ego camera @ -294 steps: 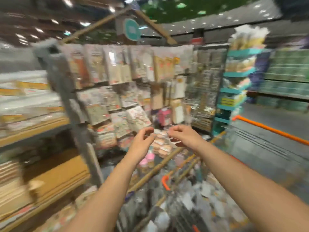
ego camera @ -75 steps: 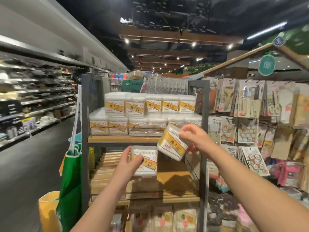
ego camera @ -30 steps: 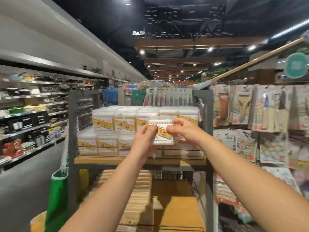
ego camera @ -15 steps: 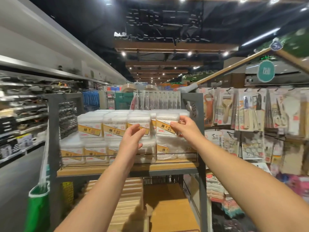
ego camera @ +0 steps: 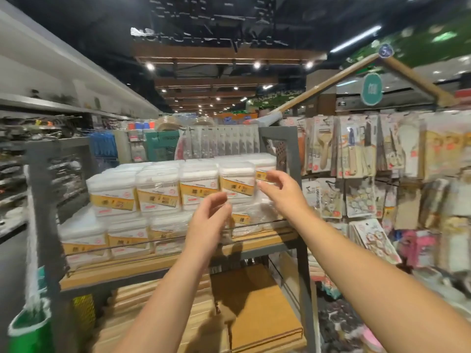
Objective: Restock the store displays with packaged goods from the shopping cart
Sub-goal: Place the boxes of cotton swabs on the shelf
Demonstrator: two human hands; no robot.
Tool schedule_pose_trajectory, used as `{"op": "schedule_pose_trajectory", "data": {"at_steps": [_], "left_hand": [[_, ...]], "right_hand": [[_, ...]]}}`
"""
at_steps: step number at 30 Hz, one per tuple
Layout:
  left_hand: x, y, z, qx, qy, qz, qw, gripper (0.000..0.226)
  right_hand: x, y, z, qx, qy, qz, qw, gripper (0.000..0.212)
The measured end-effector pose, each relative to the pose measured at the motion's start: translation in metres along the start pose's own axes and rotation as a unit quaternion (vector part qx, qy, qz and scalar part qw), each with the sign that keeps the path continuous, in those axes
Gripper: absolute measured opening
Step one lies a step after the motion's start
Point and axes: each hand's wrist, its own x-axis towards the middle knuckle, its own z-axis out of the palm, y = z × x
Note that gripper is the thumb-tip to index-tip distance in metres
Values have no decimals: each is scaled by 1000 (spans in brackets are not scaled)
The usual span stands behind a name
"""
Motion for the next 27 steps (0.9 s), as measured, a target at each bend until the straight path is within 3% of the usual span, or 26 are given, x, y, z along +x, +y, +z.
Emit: {"op": "schedule_pose_trajectory", "data": {"at_steps": [4, 10, 16, 22, 27], "left_hand": [[-9, -18, 57, -69, -94, -38, 992, 16], [-68, -45, 178, -87, -231, -131, 960, 9], [-151, -30, 298, -48, -371, -134, 918, 10], [-261, -23, 426, -38, -511, -165, 843, 12], [-346, -44, 500, 4, -616, -247, 748, 13]], "right_hand": [[-42, 44, -41, 18, 63, 44, 997, 19], [-151, 97, -171, -18, 145, 185, 972, 5], [-272, 121, -309, -32, 187, 309, 932, 13], [-396, 136, -417, -88, 180, 408, 891, 18], [-501, 170, -467, -77, 191, 535, 819, 14]]}}
